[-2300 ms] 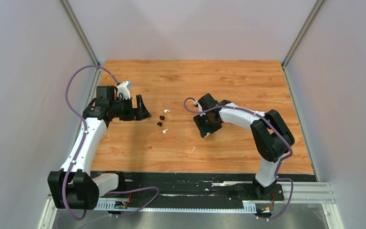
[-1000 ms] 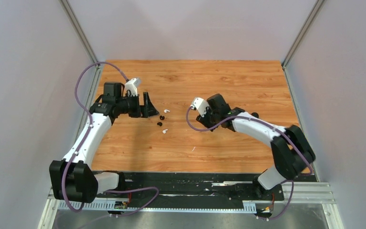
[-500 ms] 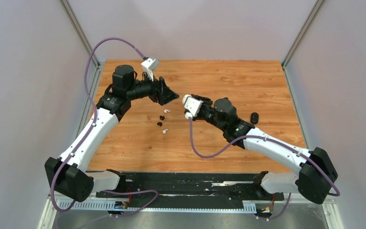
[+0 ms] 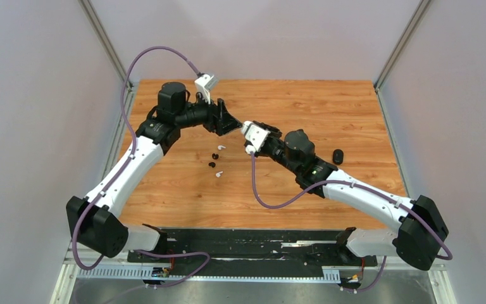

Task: Insert the wireless bluetooth earbuds into the charging case
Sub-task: Pick up the charging case at the center of the board.

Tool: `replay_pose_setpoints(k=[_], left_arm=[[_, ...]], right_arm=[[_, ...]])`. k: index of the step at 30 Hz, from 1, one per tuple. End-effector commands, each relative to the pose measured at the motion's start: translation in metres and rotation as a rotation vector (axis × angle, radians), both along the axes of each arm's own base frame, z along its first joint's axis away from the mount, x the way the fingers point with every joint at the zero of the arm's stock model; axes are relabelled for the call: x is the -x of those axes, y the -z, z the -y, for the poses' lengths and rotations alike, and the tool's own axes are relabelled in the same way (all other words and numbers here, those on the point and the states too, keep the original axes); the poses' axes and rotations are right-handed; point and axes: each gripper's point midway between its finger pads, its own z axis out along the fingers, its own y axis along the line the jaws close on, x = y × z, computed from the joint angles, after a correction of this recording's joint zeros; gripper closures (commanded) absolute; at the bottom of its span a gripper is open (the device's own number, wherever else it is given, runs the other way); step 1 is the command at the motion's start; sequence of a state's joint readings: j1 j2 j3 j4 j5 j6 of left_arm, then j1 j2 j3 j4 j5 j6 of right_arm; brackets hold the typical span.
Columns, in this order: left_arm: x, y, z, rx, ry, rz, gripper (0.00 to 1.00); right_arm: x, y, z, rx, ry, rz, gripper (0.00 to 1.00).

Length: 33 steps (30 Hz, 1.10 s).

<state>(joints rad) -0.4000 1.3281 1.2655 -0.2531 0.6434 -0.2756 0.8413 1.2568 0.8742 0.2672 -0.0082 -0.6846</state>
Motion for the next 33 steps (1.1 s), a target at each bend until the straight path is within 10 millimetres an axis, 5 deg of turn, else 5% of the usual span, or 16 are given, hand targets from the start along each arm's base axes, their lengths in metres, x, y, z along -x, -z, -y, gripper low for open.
replay_pose_setpoints(k=[1,7,24,30,33], left_arm=[[0.005,-0.020,0.011,0.028,0.054,0.035,0.21],[0.012,-0.020,0.024,0.021,0.129,0.049,0.23],[0.010,-0.009,0.036,0.013,0.180,0.034,0.49],[0.016,-0.010,0.041,0.021,0.236,0.047,0.68],[0.018,-0.011,0.044,0.028,0.261,0.046,0.86]], right_arm=[[-0.007,-0.043,-0.001,-0.126,0.039,0.045,1.00],[-0.007,-0.046,-0.002,-0.138,0.039,0.048,0.99],[-0.008,-0.046,-0.003,-0.147,0.037,0.046,0.98],[-0.009,-0.043,-0.004,-0.151,0.039,0.023,0.95],[-0.012,-0.039,-0.004,-0.152,0.047,0.001,0.94]])
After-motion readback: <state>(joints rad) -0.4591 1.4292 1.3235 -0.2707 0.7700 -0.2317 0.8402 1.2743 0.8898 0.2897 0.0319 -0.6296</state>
